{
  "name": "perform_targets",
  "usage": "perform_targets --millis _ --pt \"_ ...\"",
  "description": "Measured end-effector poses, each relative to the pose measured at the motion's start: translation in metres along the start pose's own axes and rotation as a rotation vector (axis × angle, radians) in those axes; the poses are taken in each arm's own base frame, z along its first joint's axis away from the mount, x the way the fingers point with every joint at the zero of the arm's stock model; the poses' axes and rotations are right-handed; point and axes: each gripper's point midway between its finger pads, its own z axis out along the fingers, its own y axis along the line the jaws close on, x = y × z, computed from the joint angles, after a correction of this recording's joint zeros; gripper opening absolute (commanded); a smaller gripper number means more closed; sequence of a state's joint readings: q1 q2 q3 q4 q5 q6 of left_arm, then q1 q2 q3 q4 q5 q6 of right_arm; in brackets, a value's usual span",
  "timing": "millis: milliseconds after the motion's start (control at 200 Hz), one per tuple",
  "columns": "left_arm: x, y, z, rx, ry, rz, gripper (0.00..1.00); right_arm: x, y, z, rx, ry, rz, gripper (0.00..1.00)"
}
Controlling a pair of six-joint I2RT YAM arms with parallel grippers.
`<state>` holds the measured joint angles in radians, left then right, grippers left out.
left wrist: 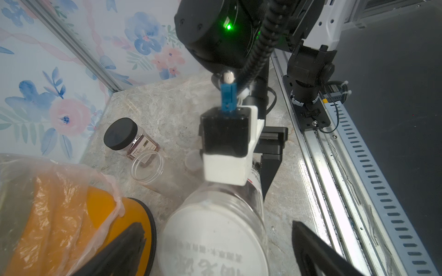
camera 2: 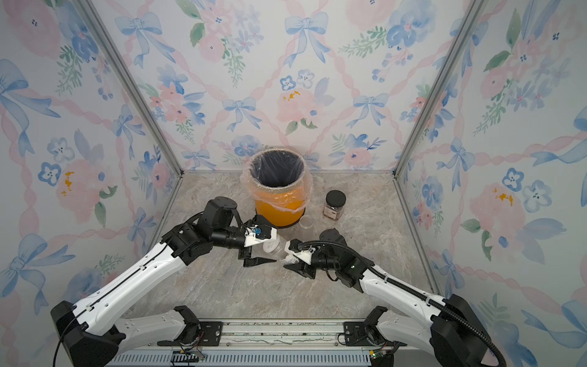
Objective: Empty the moldy dried flower tea in the jars
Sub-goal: Unscrew the lid from the jar.
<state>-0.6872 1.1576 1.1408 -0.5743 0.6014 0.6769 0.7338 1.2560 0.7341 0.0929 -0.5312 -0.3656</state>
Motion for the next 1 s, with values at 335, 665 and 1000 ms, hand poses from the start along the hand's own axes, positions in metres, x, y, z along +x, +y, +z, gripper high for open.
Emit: perform_targets --millis 335,665,1000 --pt "0.0 -0.0003 0.0002 0.002 -0.001 -0.008 0.83 0.0037 0.0016 -0.0002 -0.008 0.02 -0.015 0.4" --pt "0.007 -0.003 0.0054 0.02 0.012 -0.042 0.68 0.0018 0.001 -0.0007 -0.008 0.021 -0.026 0.4" --pt "0.0076 -0.0039 0.0055 0.024 0.013 -0.057 0.57 0.0033 0.0013 -0.0007 -0.009 0.026 -0.031 0.39"
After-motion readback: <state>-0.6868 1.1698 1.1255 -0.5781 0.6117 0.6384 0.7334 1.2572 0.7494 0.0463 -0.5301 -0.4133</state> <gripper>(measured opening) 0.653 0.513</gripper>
